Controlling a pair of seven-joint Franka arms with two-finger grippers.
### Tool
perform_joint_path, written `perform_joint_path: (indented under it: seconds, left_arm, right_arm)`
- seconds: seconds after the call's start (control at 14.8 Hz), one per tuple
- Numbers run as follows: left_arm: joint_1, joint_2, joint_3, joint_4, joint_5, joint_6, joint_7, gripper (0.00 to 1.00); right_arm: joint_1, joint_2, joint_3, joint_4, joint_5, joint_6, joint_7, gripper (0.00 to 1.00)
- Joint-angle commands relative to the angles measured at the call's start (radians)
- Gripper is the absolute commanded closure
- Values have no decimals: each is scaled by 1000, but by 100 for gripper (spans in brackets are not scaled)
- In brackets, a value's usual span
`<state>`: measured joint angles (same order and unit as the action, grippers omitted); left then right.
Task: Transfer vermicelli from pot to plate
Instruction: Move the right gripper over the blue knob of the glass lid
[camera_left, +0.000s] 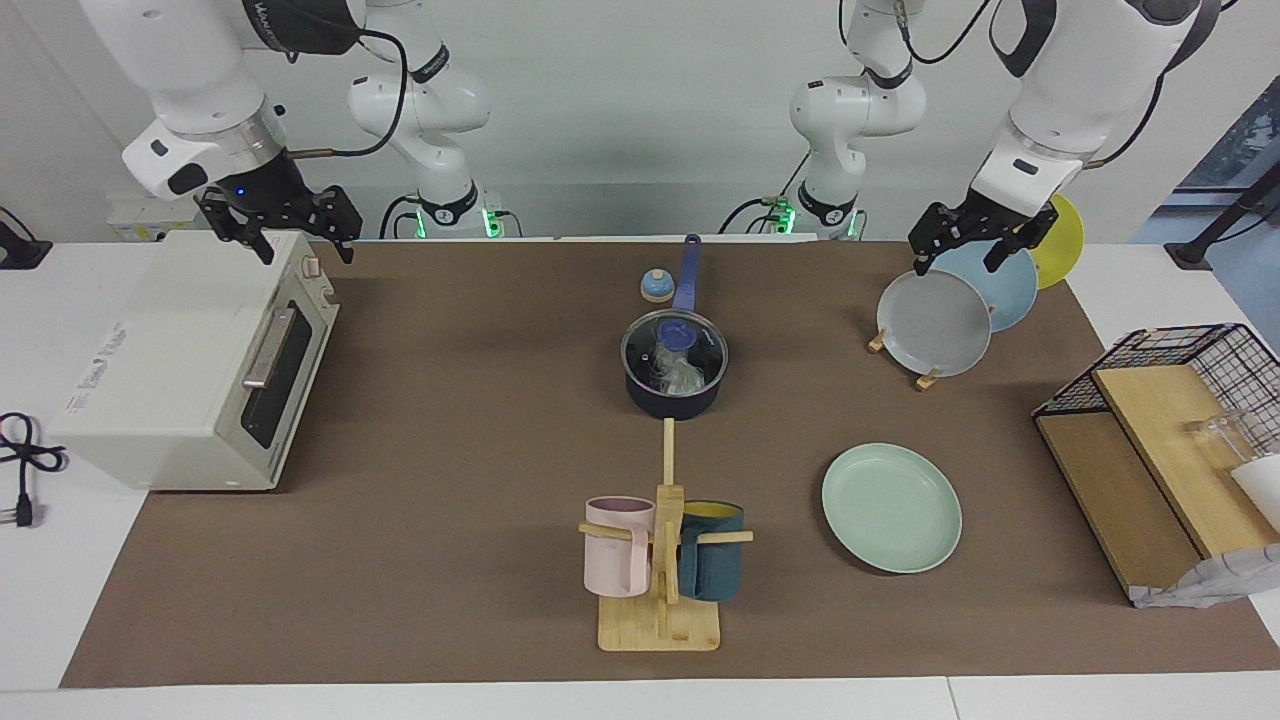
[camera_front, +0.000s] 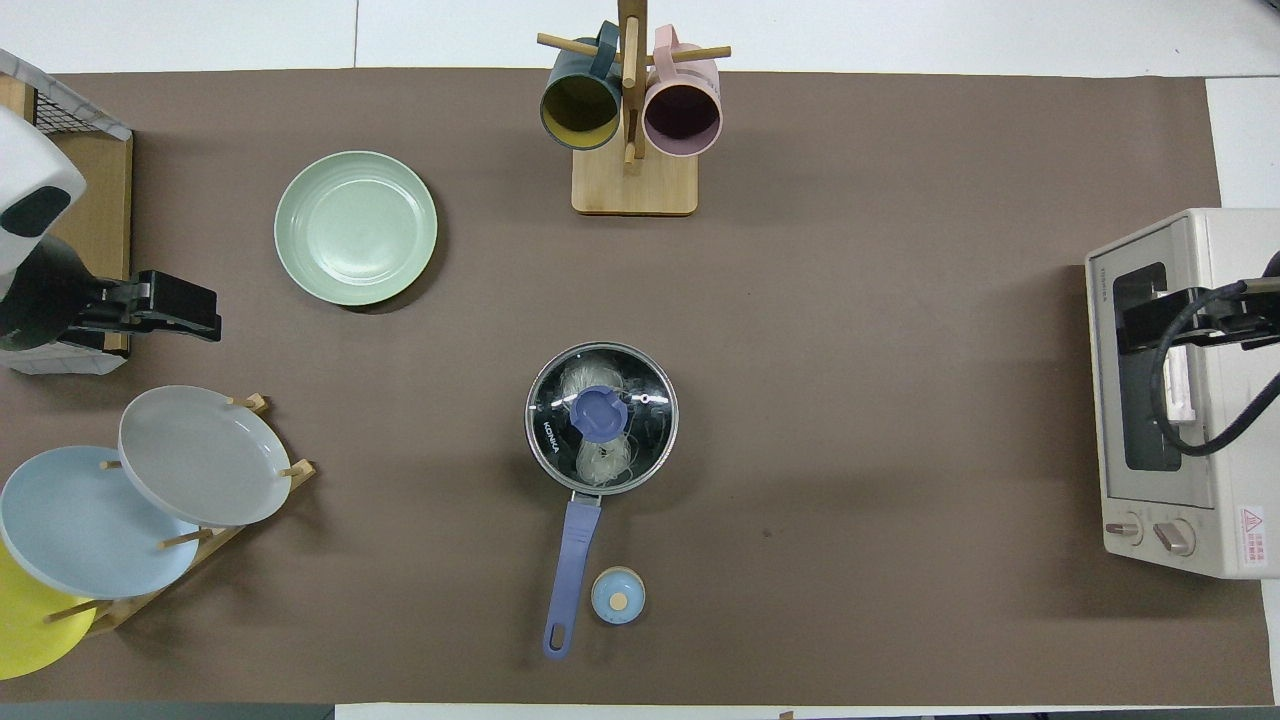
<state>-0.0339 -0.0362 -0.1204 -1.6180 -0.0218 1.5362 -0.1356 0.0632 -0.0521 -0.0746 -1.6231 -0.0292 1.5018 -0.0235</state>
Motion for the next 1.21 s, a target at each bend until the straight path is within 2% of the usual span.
perform_joint_path:
  seconds: [0.0, 0.4, 0.67, 0.88, 1.15]
  left_arm:
    - [0, -24, 2, -22, 16, -2, 4, 0]
    - [0, -24, 2, -22, 16, -2, 4, 0]
    - [0, -24, 2, -22, 16, -1, 4, 0]
    - [0, -24, 2, -22, 16, -2, 4, 0]
    - [0, -24, 2, -22, 16, -2, 4, 0]
  right_arm:
    - [-5, -14, -1, -15, 14, -12, -19, 0]
    - [27, -8, 13, 3, 80, -8, -6, 0]
    - [134, 40, 18, 63, 71, -8, 108, 0]
    - [243, 70, 18, 87, 71, -5, 273, 0]
    - [397, 277, 18, 283, 89, -3, 497, 0]
